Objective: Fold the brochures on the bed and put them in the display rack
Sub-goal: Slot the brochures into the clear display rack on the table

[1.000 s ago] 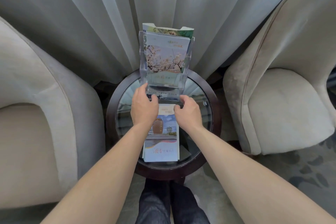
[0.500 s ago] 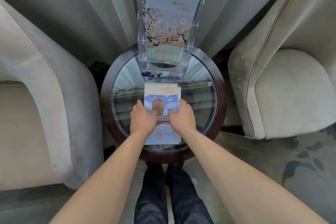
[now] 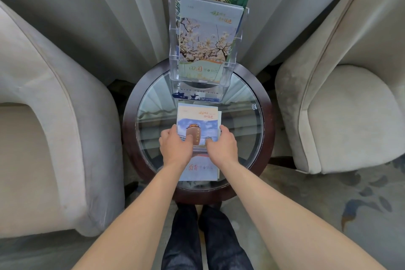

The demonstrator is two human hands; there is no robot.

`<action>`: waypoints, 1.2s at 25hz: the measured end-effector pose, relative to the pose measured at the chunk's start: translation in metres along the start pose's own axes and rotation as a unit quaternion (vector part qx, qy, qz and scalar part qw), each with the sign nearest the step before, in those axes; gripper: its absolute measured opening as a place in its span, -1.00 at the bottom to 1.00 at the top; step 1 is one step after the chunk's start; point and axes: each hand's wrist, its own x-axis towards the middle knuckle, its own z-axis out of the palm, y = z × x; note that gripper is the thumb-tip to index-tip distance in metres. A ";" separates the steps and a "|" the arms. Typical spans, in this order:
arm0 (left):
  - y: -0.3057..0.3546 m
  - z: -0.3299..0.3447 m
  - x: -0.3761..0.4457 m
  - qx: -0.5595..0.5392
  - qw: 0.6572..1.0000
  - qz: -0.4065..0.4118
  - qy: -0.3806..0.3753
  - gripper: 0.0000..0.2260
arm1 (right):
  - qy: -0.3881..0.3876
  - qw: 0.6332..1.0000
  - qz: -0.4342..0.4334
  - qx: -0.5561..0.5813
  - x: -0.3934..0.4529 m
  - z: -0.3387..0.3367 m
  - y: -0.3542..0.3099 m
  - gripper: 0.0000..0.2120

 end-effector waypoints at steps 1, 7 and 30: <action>0.003 0.000 -0.001 -0.009 1.000 0.003 0.005 -0.75 | 0.002 1.000 0.000 0.002 0.000 0.000 0.000 -0.53; 0.011 -0.003 0.000 -0.068 0.997 -0.002 0.036 -0.75 | 0.001 1.000 -0.006 0.008 0.002 -0.004 0.003 -0.61; -0.012 -0.007 0.006 -0.107 0.991 -0.049 0.068 -0.83 | 0.022 0.998 0.032 0.053 0.014 -0.002 0.009 -0.72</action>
